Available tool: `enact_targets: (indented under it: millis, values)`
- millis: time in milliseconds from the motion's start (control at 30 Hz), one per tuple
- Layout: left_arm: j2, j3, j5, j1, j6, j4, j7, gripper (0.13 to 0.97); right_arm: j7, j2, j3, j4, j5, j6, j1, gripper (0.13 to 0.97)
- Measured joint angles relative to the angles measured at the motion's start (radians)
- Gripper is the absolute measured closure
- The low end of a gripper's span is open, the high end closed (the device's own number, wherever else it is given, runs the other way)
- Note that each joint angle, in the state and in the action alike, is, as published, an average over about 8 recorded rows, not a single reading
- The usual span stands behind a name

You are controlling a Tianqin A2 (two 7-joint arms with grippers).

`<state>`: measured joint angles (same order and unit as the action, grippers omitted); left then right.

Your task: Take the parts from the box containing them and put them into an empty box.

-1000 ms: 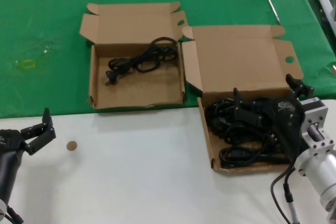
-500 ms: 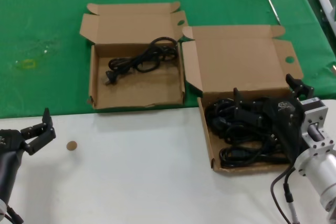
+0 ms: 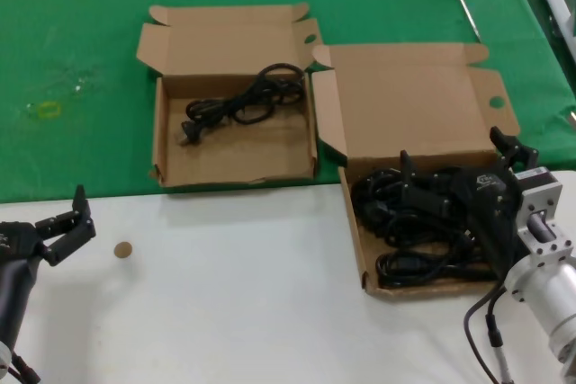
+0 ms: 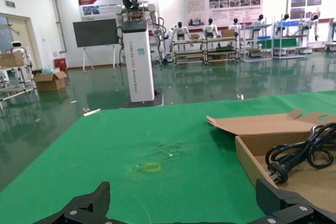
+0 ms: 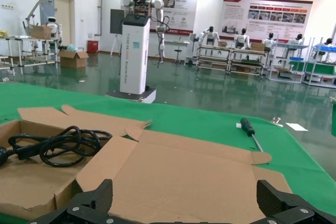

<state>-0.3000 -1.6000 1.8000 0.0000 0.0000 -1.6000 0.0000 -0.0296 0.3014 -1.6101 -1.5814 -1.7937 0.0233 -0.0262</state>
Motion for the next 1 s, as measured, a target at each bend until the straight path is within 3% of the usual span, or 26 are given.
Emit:
enact_targets:
  millis: [1000]
  values:
    - [0.000, 0.000, 0.000, 0.000, 0.000, 0.000, 0.000, 0.132, 0.000, 0.000, 0.000, 0.000, 0.000, 0.000, 0.000, 0.129]
